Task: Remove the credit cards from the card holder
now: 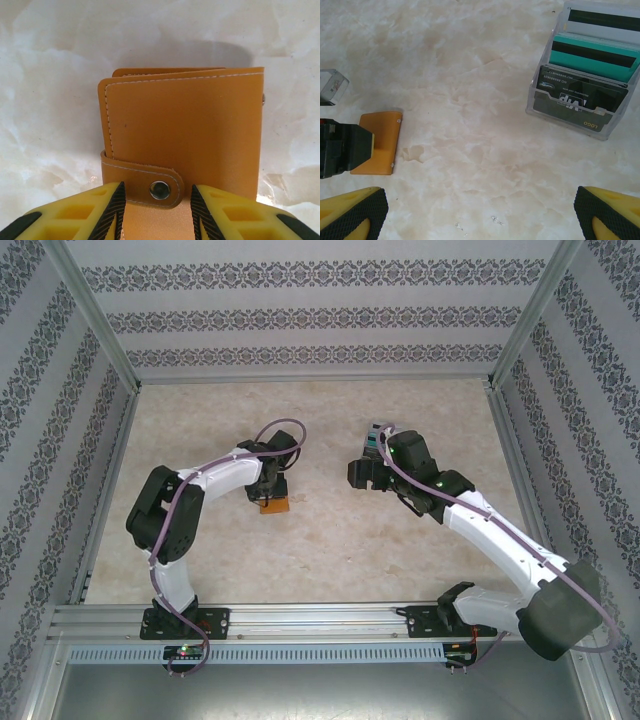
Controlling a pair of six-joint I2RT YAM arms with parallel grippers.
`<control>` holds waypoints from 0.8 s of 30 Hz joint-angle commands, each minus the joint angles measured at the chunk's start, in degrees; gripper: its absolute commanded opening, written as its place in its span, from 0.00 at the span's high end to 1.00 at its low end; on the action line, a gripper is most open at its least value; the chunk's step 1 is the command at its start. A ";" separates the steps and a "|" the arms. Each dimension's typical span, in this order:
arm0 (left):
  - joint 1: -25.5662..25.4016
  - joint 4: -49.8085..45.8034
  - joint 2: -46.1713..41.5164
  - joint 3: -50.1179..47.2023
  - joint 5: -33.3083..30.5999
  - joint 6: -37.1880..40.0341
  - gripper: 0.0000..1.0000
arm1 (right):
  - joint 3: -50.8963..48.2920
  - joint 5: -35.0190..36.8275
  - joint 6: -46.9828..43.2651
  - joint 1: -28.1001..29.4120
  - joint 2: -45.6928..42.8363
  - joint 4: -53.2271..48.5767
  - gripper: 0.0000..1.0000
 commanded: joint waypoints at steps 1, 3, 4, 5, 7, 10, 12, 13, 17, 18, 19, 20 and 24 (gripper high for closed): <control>-0.63 -3.14 1.65 0.77 -1.38 1.82 0.60 | 1.80 -1.06 -1.03 -0.47 0.50 1.59 0.02; -0.70 -3.59 2.64 1.50 -2.14 2.71 0.62 | 2.01 -1.53 -0.93 -0.47 0.71 1.57 0.02; -0.64 -3.70 3.01 1.84 -2.65 3.08 0.62 | 2.02 -1.89 -0.99 -0.47 0.83 1.54 0.02; -0.67 -3.78 3.44 2.22 -3.07 3.56 0.63 | 2.12 -2.22 -0.83 -0.52 0.94 1.56 0.02; -0.63 -3.95 4.02 2.91 -3.99 4.38 0.67 | 2.14 -2.91 -0.75 -0.39 1.12 1.60 0.02; -0.58 -4.12 4.81 3.92 -4.93 5.83 0.77 | 2.17 -3.59 -0.49 -0.22 1.07 1.54 0.02; -0.60 -4.74 5.48 4.70 -5.50 6.92 0.90 | 2.15 -4.10 -0.38 -0.03 1.01 1.45 0.02; -0.55 -5.07 5.75 4.97 -5.57 7.47 0.96 | 2.14 -4.55 -0.42 0.17 0.90 1.50 0.02; -0.74 -3.63 3.75 4.24 -3.16 9.53 1.00 | 1.99 -5.17 -0.04 1.25 0.70 2.25 0.06; -0.74 -2.84 2.57 3.64 -2.11 9.79 1.00 | 2.12 -5.33 0.31 1.45 0.95 2.39 0.08; -0.80 -1.94 1.42 3.06 -0.78 10.07 1.00 | 2.16 -5.59 0.80 1.76 1.21 2.57 0.09; -0.95 -0.74 -0.09 2.29 1.07 10.49 1.00 | 2.26 -6.02 1.25 1.97 1.69 2.93 0.12; -2.48 2.53 -5.47 -0.65 5.50 11.21 1.00 | 2.91 -9.00 3.69 2.90 4.37 4.56 0.28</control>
